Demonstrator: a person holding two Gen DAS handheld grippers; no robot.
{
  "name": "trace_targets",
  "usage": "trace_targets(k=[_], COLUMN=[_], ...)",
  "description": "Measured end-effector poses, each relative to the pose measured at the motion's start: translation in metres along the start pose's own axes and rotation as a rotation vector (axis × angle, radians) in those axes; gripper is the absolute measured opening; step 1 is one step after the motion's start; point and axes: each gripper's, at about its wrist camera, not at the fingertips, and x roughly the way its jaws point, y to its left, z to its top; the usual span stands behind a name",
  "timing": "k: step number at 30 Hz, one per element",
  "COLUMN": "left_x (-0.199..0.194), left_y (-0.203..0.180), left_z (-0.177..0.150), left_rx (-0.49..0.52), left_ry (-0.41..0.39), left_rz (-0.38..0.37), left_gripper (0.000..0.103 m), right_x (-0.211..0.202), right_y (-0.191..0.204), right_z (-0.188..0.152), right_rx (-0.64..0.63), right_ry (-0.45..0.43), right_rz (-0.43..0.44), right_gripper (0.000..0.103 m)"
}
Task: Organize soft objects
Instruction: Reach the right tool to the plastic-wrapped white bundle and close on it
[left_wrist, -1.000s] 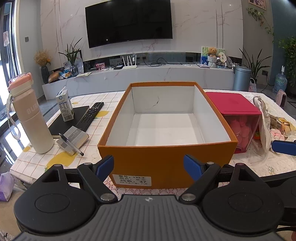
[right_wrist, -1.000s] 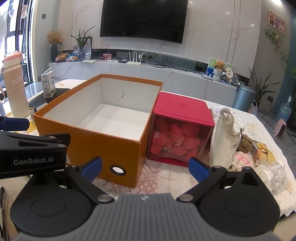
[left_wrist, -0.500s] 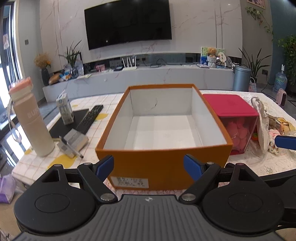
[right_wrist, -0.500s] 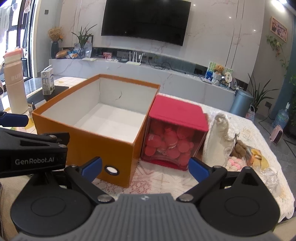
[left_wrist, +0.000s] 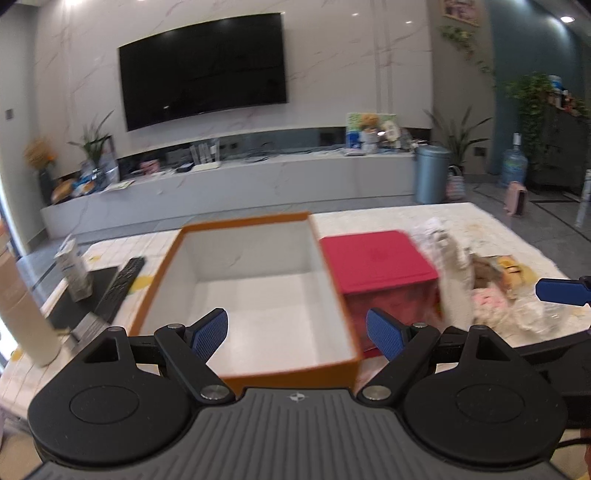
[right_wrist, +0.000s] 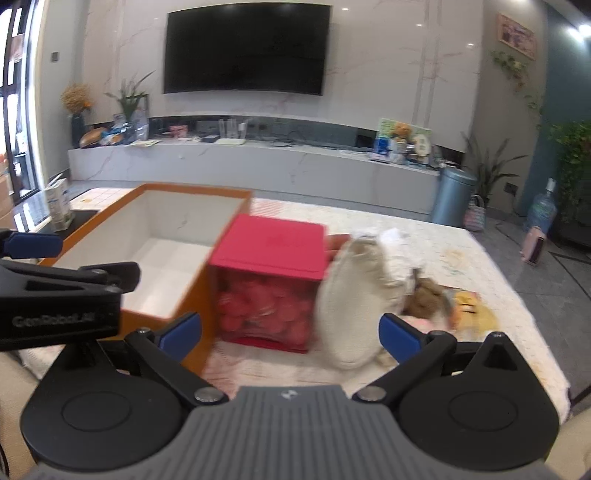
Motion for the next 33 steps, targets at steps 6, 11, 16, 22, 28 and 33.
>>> trace_targets(k=[6,11,16,22,28,33], left_x=[0.014,0.026,0.048,0.081,0.118,0.132], left_y=[-0.021,-0.045,-0.074,-0.107,-0.131,-0.135], left_z=[0.014,0.009,-0.003,-0.026,-0.045,-0.044], left_rx=[-0.007,0.052,0.057,0.066,0.041,-0.031], left_ry=[0.026,0.032,0.073,0.035,0.118,0.127], left_rz=[-0.118,-0.173,-0.308,-0.303,-0.309,-0.287], left_gripper=[0.1,0.1,0.1,0.1,0.081,0.066], right_x=[-0.002,-0.01,0.022,0.058,0.097,0.099], right_y=[-0.055,-0.116,-0.179,-0.219,-0.249,-0.252], right_z=[0.021,0.058,0.079,0.031,-0.006,0.012], right_rx=[0.042,0.174,0.375,0.61,0.712,0.568], right_ry=[0.038,-0.035,-0.002,0.025,0.173,0.163], right_rz=[-0.111,-0.183,-0.153,-0.13,-0.166,-0.202], right_gripper=[0.1,0.1,0.1,0.1,0.1,0.099])
